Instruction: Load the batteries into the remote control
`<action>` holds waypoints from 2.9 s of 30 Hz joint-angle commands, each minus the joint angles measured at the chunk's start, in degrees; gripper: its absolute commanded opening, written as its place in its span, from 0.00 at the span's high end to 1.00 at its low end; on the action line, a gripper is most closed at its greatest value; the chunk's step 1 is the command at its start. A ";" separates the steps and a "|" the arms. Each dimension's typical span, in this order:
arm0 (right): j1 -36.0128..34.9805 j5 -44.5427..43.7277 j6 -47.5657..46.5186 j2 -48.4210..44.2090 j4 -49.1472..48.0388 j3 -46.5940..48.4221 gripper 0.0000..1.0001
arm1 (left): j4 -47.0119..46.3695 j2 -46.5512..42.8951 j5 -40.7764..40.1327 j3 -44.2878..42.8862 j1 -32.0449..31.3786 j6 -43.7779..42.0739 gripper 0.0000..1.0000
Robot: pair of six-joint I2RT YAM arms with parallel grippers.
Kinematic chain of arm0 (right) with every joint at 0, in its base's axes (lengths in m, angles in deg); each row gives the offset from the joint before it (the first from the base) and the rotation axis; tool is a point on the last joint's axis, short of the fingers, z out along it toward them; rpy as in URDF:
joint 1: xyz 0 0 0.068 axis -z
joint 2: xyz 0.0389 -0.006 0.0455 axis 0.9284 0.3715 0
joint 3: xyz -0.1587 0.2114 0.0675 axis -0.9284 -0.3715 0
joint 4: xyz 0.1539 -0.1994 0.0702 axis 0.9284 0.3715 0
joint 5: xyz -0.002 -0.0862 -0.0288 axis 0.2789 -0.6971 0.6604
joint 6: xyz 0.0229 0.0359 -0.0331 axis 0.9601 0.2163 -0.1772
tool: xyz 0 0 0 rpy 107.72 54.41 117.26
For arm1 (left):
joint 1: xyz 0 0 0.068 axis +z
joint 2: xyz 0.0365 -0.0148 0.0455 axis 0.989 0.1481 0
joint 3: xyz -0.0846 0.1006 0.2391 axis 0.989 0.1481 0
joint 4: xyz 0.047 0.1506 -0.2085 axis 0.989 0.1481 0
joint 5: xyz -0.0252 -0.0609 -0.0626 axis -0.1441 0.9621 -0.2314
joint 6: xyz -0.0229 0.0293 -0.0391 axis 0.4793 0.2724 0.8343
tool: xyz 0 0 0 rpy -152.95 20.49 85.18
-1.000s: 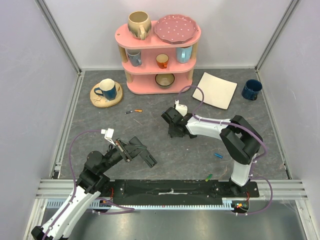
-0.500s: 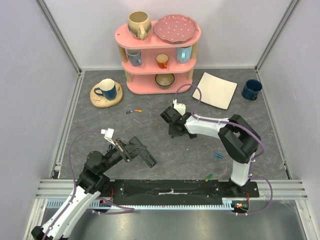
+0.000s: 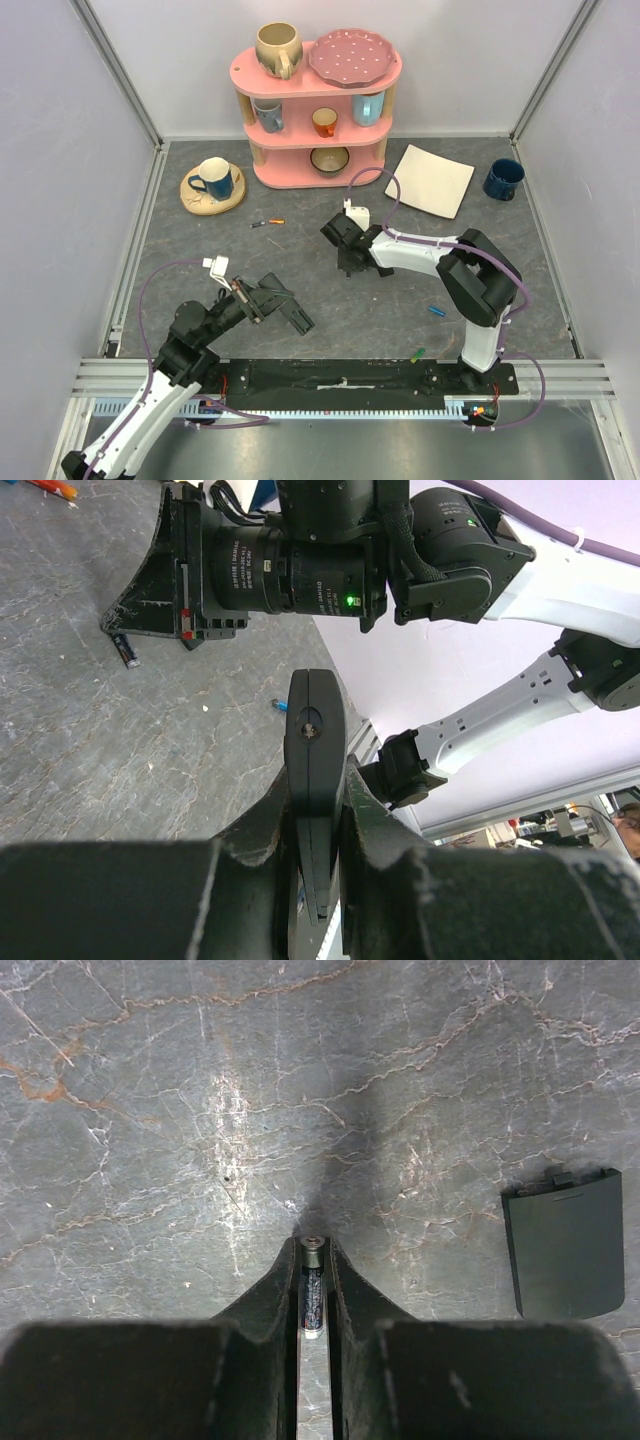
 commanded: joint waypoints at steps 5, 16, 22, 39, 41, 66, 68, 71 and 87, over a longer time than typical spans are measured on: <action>-0.74 -2.10 -7.76 -12.43 -1.34 -3.49 1.00 | -11.10 6.25 -0.13 4.85 -0.31 2.41 0.98; -7.42 6.16 -21.05 -40.90 -9.87 -13.86 1.00 | -34.13 25.48 -1.00 4.76 -0.22 6.80 0.98; -8.83 14.06 -25.10 -46.56 -13.13 -15.73 1.00 | -48.70 38.41 0.31 3.19 -0.31 9.44 0.98; -10.41 17.77 -26.42 -45.33 -14.97 -15.02 1.00 | -90.99 79.47 8.31 -7.10 -0.31 19.28 0.98; -10.50 17.51 -26.07 -45.24 -15.50 -15.37 1.00 | -92.42 81.31 8.40 -8.32 -0.31 19.99 0.98; -15.33 12.76 -22.64 -42.95 -23.94 -21.08 1.00 | -92.42 75.43 4.97 -8.24 -0.66 14.90 0.98; -15.60 12.58 -22.64 -42.78 -24.03 -21.08 1.00 | -92.42 75.35 4.97 -8.24 -0.66 14.90 0.98; -15.77 12.23 -22.55 -42.86 -23.94 -21.34 1.00 | -92.42 75.00 4.88 -8.24 -0.75 14.98 0.98; -16.56 10.12 -22.29 -41.90 -23.94 -22.66 1.00 | -92.42 74.20 3.74 -8.42 -1.28 14.98 0.98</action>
